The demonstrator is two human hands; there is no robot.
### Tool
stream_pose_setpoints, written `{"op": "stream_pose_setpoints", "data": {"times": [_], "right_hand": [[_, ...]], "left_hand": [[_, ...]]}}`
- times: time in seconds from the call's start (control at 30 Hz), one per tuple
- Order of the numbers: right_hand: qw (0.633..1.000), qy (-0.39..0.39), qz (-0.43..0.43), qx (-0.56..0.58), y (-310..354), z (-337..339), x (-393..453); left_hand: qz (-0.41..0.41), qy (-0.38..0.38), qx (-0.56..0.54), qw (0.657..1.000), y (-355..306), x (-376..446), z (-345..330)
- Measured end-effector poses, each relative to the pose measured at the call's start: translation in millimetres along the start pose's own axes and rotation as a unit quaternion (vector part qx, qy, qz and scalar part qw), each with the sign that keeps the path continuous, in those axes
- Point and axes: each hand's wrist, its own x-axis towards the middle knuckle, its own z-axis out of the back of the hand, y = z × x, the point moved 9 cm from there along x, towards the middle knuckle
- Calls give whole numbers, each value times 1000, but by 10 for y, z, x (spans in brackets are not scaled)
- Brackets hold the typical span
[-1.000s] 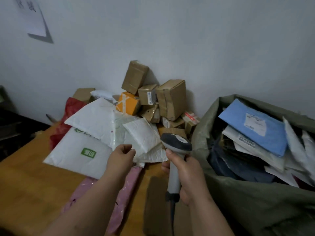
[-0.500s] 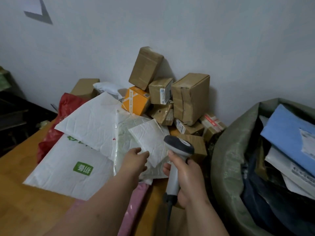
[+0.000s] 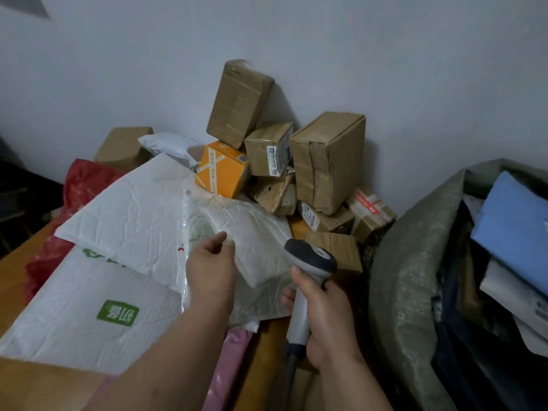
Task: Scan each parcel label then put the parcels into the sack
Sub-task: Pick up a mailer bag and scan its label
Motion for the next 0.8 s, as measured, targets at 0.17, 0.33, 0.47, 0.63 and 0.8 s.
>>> {"op": "stream_pose_setpoints", "data": {"times": [0.17,0.33,0.47,0.63,0.8], "right_hand": [[998,-6,56,28,89,-170,-303],[994,1,64,90,118,-458,-702],[988,0,93,120,114,-594,-1069],[986,-48,120,107,19,-526,-1493],[981,-62,130,127,-48,-418,-1825]], "left_hand": [[-209,-7,122,970,-620,-240,375],[-356,133,186,906,-884,-924,399],[-281,234,118,923,-789,-1203,642],[-204,307,19,929,-760,-1406,1003],[-200,202,32,958,-708,-1280,1499]]}}
